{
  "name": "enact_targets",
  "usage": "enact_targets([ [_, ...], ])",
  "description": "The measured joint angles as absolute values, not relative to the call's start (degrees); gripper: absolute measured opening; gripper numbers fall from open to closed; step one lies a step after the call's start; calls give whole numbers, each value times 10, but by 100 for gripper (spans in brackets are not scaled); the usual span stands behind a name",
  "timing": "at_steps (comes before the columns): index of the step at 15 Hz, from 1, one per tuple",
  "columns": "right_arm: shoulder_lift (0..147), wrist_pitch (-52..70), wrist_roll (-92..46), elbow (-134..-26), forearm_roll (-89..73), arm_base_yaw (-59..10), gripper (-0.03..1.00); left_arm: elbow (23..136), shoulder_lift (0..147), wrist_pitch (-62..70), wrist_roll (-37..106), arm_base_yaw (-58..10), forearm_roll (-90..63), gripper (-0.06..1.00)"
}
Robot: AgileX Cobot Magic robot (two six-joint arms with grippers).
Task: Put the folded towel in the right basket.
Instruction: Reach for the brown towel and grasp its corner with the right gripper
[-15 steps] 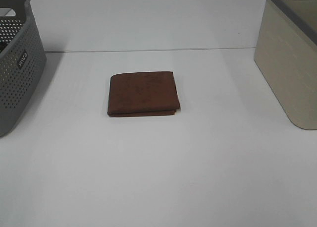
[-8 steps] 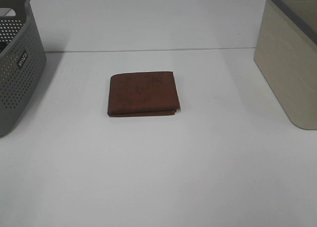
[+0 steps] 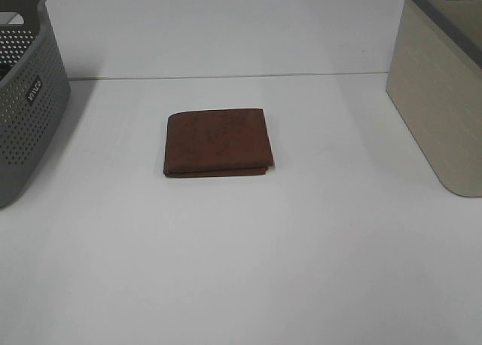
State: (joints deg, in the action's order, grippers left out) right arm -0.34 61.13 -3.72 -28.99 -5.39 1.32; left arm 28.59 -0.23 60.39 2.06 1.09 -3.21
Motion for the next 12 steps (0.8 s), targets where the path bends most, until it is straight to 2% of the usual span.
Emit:
enact_targets([
  [12,-3,611,-37,-290,-54,13,62,286,-2,604,21,11,-32,97],
])
